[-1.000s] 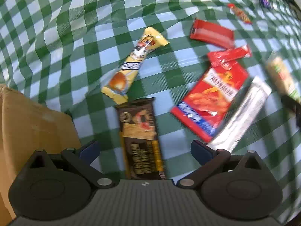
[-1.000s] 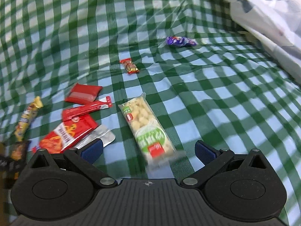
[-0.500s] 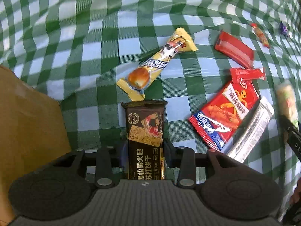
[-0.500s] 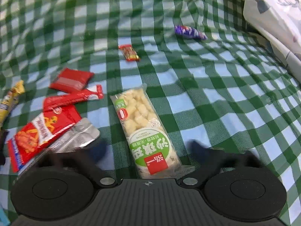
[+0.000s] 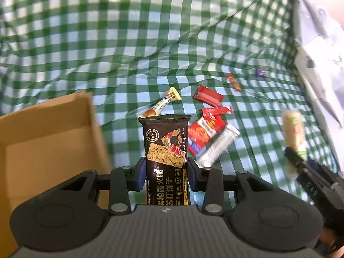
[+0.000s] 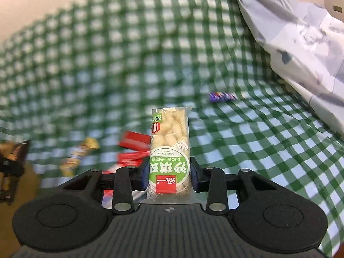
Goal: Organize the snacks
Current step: 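Carry both held bars over the cardboard box with both tools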
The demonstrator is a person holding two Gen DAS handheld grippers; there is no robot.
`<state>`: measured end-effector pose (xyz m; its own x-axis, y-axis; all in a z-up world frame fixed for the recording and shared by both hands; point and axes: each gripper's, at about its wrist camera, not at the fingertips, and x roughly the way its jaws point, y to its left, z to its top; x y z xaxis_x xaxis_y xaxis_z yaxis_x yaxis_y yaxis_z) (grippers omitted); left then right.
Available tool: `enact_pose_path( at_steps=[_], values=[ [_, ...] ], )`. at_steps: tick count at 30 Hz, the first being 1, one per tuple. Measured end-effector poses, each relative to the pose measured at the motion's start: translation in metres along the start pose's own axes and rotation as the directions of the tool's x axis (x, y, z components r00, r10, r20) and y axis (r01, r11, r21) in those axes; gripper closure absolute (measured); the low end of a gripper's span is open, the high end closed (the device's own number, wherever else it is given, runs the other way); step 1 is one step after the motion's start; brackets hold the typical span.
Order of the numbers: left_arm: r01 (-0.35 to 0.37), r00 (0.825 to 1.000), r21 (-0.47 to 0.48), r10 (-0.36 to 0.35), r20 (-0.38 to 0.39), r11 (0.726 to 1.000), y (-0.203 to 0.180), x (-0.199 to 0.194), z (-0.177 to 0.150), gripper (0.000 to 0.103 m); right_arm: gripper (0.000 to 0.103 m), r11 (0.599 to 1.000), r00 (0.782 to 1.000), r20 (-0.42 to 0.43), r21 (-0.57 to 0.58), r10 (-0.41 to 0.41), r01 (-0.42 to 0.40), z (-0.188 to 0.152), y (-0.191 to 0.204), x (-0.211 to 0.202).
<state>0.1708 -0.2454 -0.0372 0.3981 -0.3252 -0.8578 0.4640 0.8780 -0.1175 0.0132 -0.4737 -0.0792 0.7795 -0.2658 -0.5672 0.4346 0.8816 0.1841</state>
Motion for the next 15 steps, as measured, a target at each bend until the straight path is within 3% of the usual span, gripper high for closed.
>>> enact_pose_path(
  at_steps=[7,15],
  values=[
    [-0.08,0.995,-0.015,0.081,0.052,0.997,0.035,-0.115,-0.095,0.06,0.065,0.984,0.982,-0.062,0.0,0.177,-0.177,-0.043,0.078,-0.118],
    [-0.166,0.985,-0.098,0.17,0.026,0.981,0.1,-0.186,-0.202,0.06,0.065,0.938,0.931,-0.157,-0.055,0.329,-0.341,-0.096,0.162,-0.21]
  ],
)
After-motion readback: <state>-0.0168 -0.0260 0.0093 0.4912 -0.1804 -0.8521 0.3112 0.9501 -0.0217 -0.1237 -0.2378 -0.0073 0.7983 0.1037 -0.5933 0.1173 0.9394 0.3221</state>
